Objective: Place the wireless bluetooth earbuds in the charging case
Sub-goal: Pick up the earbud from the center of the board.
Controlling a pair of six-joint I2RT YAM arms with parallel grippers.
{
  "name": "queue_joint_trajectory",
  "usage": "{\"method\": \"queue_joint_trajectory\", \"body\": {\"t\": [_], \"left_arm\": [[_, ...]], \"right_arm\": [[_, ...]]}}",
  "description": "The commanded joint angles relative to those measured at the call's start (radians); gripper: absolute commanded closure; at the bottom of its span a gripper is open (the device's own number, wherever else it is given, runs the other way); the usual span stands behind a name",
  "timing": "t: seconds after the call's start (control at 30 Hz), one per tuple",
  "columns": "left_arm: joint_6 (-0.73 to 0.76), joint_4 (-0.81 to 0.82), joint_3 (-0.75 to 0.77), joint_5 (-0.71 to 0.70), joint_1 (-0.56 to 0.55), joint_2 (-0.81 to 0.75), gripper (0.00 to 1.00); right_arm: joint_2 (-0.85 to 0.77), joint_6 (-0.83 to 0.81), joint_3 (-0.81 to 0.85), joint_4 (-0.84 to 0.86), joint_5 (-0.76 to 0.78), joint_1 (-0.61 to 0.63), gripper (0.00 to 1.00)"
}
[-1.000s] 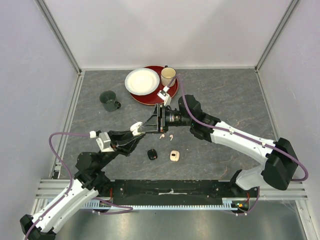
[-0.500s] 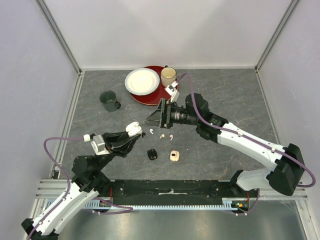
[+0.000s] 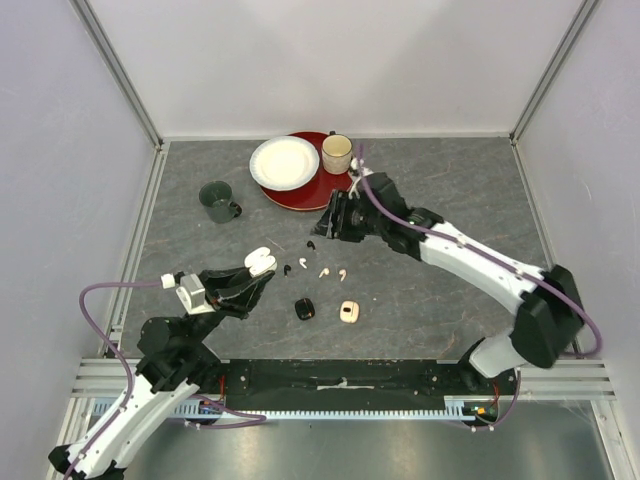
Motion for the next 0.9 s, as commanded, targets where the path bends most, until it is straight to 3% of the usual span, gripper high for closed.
{"method": "queue_joint_trajectory", "body": {"t": [0.0,0.3,0.87], "left_arm": [[0.04,-0.031,0.057,0.004,0.0,-0.045,0.98],[0.059,-0.052,0.082,0.013,0.0,-0.05,0.98],[0.11,-0.103,0.146,0.006,0.0,-0.055,0.98]], "right_arm": [[0.141,-0.092,0.069,-0.139,0.105,0.016,0.45],[0.365,-0.137,0.187,-0.174,0.214,0.12,0.48],[0.596,-0.137,0.339,-0.203,0.314,0.146,0.52]]}}
